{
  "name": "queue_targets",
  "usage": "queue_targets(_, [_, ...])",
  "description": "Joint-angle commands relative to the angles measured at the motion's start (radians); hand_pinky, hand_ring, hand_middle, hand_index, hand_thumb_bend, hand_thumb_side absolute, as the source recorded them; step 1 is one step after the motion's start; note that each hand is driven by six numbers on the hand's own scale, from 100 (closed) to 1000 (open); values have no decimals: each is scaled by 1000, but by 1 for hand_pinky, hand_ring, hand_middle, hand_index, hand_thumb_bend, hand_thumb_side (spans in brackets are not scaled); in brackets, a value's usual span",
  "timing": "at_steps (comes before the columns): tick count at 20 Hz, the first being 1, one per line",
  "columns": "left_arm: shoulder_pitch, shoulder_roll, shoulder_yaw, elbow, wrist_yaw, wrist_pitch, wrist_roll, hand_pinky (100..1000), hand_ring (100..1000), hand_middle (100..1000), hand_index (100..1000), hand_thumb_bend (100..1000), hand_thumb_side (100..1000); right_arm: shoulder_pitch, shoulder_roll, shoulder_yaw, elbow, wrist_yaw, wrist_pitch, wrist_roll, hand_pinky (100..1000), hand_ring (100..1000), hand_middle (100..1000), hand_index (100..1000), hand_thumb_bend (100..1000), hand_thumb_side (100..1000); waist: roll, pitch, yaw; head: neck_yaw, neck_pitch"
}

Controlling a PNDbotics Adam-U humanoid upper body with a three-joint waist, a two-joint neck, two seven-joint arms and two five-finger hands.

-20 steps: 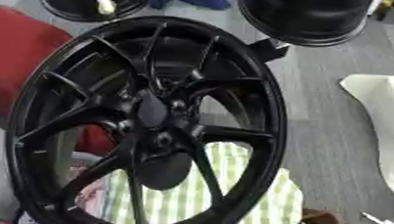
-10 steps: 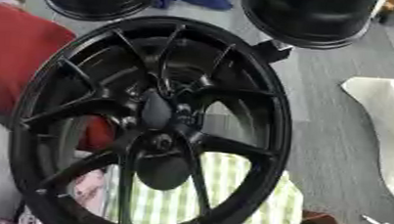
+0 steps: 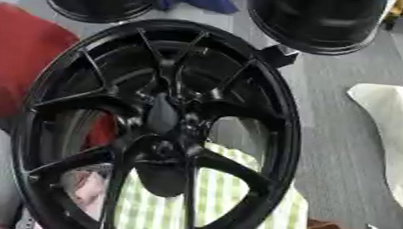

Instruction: Pull the pin out of the wheel hub.

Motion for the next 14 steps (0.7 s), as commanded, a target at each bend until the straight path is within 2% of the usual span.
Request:
queue_targets(1, [-5, 34, 28, 5, 6, -16, -1, 898, 869, 800, 914, 521, 587, -12, -29, -16, -16, -2, -1, -1, 718, 667, 577, 729, 158, 522, 1, -15, 0, 0, -12])
queue_targets(4, [-9, 31, 40, -4, 36, -9, 36, 886, 844, 760, 870, 457, 581, -14, -27, -15, -16, -2, -1, -1, 718, 667, 577, 729, 159, 522, -1, -13, 2, 2, -11])
queue_targets(6, [-14, 27, 51, -18, 79, -1, 84, 877, 823, 728, 841, 365, 582, -15, -27, -14, -17, -3, -1, -1, 718, 667, 577, 728, 158, 521, -2, -13, 3, 2, -9])
queue_targets(9, [-22, 18, 68, -53, 199, -12, 172, 862, 796, 688, 816, 273, 606, -16, -28, -16, -19, -4, -4, -3, 718, 667, 578, 728, 158, 519, -3, -14, 4, 2, -8])
queue_targets(14, [-31, -5, 85, -125, 435, -65, 371, 856, 779, 662, 804, 221, 605, -21, -29, -16, -25, -8, -9, -6, 718, 669, 579, 728, 159, 516, -4, -18, 5, 5, -8])
